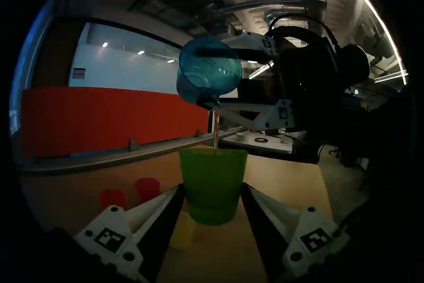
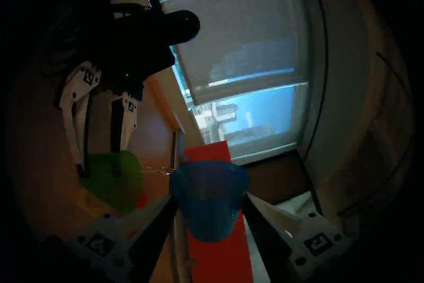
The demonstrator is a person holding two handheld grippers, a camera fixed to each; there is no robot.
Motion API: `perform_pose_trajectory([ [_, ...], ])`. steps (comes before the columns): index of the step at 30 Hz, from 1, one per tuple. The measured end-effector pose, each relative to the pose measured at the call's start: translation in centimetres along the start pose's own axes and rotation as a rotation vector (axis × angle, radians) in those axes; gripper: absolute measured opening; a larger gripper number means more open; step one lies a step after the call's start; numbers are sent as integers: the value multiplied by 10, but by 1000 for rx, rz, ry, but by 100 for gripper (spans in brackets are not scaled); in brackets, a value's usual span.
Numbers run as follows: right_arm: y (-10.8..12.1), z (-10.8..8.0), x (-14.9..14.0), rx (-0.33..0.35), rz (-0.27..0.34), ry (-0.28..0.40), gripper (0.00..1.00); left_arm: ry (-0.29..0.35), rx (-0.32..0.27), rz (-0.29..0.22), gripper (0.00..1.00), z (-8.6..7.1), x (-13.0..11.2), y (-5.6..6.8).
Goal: Pour water
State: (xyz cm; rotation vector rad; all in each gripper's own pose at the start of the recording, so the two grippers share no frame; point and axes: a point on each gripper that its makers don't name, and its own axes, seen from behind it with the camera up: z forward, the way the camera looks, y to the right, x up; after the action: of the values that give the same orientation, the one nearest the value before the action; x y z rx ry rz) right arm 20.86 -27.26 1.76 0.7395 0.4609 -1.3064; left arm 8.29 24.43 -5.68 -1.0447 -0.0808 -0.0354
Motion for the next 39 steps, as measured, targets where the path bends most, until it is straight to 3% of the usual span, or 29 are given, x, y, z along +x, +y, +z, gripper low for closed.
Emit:
perform_pose_trajectory([
  [39, 8, 1, 3, -15, -138, -8, 86, 4, -1, -3, 76, 0, 0, -1],
])
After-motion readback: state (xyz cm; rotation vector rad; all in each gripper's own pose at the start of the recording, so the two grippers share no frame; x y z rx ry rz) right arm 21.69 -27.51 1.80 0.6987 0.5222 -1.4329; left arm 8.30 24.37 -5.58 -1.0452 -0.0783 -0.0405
